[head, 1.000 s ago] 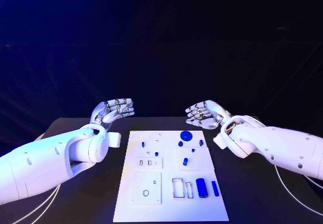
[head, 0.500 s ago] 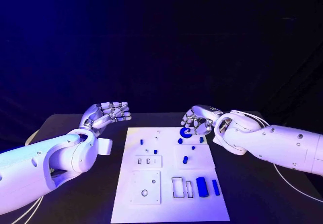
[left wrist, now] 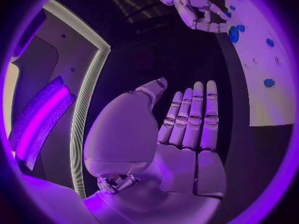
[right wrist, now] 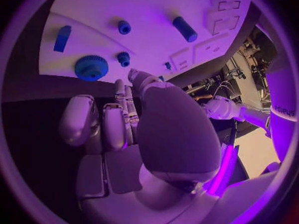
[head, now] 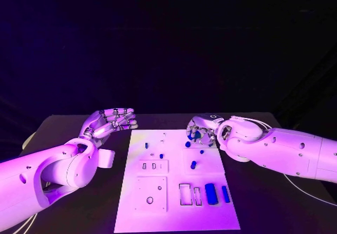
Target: Assemble the parts on the task board
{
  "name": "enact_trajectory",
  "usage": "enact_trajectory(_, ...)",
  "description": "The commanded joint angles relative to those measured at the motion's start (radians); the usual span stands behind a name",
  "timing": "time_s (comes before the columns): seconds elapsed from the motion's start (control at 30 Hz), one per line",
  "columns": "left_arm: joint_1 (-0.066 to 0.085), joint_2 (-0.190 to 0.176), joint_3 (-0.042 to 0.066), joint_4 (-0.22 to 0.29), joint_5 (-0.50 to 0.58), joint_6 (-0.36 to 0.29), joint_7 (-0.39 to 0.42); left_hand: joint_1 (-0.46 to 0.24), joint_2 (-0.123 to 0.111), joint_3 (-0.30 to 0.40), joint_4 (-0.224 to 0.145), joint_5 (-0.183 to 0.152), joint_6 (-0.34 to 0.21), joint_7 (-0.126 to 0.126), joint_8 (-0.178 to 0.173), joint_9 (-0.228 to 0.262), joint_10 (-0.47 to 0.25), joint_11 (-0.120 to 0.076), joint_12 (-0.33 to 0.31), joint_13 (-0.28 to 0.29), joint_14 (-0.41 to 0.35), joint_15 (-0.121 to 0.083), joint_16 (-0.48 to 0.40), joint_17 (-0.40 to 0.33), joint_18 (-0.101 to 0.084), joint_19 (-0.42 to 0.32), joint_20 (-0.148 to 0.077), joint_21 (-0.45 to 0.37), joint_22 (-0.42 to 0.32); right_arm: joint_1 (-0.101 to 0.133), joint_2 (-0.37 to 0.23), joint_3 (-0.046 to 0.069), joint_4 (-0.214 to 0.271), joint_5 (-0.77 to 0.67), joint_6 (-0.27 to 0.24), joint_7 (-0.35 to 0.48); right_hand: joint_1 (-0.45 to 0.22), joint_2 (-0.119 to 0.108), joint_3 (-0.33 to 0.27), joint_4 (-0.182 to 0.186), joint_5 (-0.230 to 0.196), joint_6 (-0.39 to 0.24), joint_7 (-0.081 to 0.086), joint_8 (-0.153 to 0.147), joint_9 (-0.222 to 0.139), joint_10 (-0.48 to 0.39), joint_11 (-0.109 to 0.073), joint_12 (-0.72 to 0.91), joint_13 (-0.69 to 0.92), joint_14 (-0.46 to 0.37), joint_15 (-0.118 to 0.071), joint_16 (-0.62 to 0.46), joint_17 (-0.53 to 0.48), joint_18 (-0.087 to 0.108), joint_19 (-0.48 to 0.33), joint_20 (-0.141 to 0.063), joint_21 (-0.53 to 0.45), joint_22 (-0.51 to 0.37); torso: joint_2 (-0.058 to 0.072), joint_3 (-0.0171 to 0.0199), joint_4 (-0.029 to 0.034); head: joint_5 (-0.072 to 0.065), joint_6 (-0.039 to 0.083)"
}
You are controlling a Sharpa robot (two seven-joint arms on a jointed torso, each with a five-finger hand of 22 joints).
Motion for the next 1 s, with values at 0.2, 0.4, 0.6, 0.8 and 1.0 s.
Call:
enact_trajectory(0.2,0.002,-0.002,0.002,0.006,-0.007,0.026,0.000,-0.002,-0.007,0.003,0.002,-0.001,0.008,0.016,0.005,0.000,0.006,0.002,-0.006,-0.001,-0.006,-0.001,-0.004,0.002,0.005,0.007,0.002,0.007,0.001,-0.003,0.008,0.000,0.000,-0.056,0.030,-0.040,0.001,-0.007,0.013,0.004,0.006,-0.006,0.003,-0.002,0.011,-0.013,0.002,-0.005,0.000,0.061,0.007,0.031,0.026,-0.019,0.005,0.011,0.059,0.072,0.010,-0.0027,0.0039,-0.004,-0.007)
enact_trajectory(0.4,0.002,-0.004,0.002,0.007,-0.006,0.026,-0.002,-0.002,-0.007,0.003,0.003,-0.001,0.008,0.016,0.005,0.000,0.006,0.002,-0.006,-0.001,-0.007,0.000,-0.004,0.002,0.005,0.007,0.002,0.007,0.001,-0.010,0.015,0.000,-0.007,-0.057,0.050,-0.045,-0.002,-0.008,0.013,0.005,0.003,-0.008,0.004,-0.003,0.014,-0.016,0.003,-0.006,-0.001,0.061,0.009,0.037,0.029,-0.021,0.006,0.012,0.071,0.087,0.010,-0.0030,0.0052,-0.004,-0.013)
enact_trajectory(0.6,0.002,-0.006,0.003,0.009,-0.005,0.026,-0.003,-0.002,-0.007,0.003,0.003,-0.001,0.008,0.016,0.005,0.000,0.006,0.002,-0.007,-0.001,-0.007,0.000,-0.004,0.002,0.005,0.007,0.002,0.007,0.001,-0.016,0.024,0.000,-0.020,-0.058,0.059,-0.049,-0.005,-0.007,0.014,0.007,0.002,-0.008,0.004,-0.003,0.017,-0.019,0.004,-0.006,-0.001,0.061,0.010,0.040,0.031,-0.021,0.005,0.014,0.078,0.094,0.012,-0.0024,0.0064,-0.002,-0.015)
enact_trajectory(0.8,0.002,-0.007,0.004,0.011,-0.005,0.028,-0.004,-0.003,-0.007,0.003,0.003,-0.001,0.008,0.016,0.005,0.000,0.006,0.002,-0.007,-0.001,-0.008,0.000,-0.005,0.003,0.005,0.007,0.002,0.007,0.001,-0.019,0.039,-0.001,-0.039,-0.065,0.058,-0.055,-0.006,-0.004,0.016,0.010,0.003,-0.005,0.006,-0.002,0.020,-0.021,0.005,-0.006,-0.002,0.060,0.010,0.044,0.034,-0.022,0.005,0.016,0.085,0.103,0.014,-0.0022,0.0072,0.000,-0.016)
enact_trajectory(1.0,0.002,-0.007,0.005,0.011,-0.005,0.029,-0.005,-0.003,-0.007,0.003,0.003,-0.001,0.008,0.016,0.005,0.000,0.006,0.002,-0.007,-0.001,-0.009,0.000,-0.005,0.003,0.005,0.007,0.002,0.007,0.001,-0.022,0.052,-0.001,-0.049,-0.068,0.059,-0.055,-0.009,-0.001,0.017,0.012,0.004,-0.004,0.006,-0.001,0.021,-0.021,0.005,-0.005,-0.002,0.060,0.010,0.046,0.035,-0.022,0.004,0.016,0.087,0.106,0.015,-0.0028,0.0053,0.000,-0.018)
